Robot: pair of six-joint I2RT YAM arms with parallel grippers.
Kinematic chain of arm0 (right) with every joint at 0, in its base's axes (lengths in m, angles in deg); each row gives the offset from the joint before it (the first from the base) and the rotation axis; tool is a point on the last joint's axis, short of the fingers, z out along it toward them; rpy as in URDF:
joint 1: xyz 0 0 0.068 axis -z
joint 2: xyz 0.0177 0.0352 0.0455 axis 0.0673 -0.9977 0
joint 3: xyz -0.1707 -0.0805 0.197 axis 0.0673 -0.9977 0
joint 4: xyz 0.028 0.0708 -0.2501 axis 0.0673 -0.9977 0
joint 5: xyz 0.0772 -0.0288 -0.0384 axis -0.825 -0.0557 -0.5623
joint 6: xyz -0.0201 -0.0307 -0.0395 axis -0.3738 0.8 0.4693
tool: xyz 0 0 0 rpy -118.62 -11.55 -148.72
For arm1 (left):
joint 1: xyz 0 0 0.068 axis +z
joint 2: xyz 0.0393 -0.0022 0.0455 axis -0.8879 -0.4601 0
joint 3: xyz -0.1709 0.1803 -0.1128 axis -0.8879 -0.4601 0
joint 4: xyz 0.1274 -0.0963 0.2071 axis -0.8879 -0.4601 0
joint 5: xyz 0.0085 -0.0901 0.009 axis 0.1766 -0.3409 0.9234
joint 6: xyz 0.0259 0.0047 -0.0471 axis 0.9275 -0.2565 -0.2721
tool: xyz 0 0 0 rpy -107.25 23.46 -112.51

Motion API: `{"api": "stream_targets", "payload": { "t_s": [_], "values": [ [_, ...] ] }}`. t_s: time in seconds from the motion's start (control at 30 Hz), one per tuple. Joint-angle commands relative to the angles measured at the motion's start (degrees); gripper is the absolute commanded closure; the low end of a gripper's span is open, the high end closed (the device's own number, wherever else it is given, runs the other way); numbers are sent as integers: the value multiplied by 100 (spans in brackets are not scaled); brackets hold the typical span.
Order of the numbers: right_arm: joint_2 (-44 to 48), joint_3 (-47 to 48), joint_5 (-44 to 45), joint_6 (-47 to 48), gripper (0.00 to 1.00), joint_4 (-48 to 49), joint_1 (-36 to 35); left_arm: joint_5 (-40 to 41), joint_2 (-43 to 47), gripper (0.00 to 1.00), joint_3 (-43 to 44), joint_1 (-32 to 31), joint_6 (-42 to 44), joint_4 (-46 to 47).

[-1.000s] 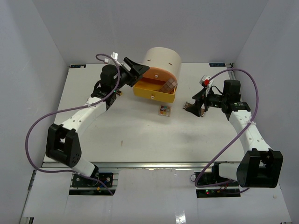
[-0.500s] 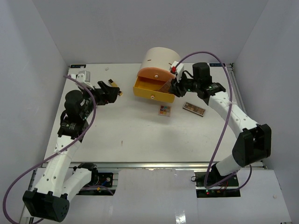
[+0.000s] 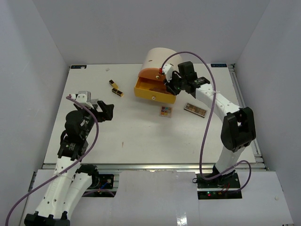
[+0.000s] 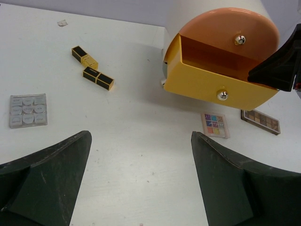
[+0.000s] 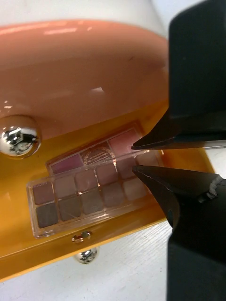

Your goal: Organize the makeup

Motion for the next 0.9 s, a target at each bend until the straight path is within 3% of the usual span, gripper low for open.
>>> {"api": "stream_targets", "payload": {
  "t_s": [0.0, 0.2, 0.3, 0.43, 0.5, 0.63, 0.7, 0.87],
  "values": [
    [-228, 442, 227, 82, 74, 26, -241, 128, -44, 2, -46, 27, 78, 110],
    [-314, 759, 136, -84, 73, 17, -352, 98, -69, 2, -55, 23, 103, 103],
    [198, 658, 75, 3, 67, 107, -323, 75, -58, 2, -71, 23, 105, 105],
    [1066, 307, -540, 126, 44, 94, -60, -116, -107, 2, -64, 30, 105, 113],
    [1498, 24, -902, 284, 23, 14, 166, -251, -156, 2, -55, 30, 105, 111],
    [2023, -596, -1518, 382, 4, -390, 801, -448, -204, 2, -38, 30, 105, 84],
    [2099, -979, -1598, 479, 2, -560, 1155, -509, -202, 2, -38, 30, 105, 78],
    [1971, -1397, -1268, 891, 10, -970, 1782, -580, -160, 2, -38, 30, 96, 61]
  ]
}}
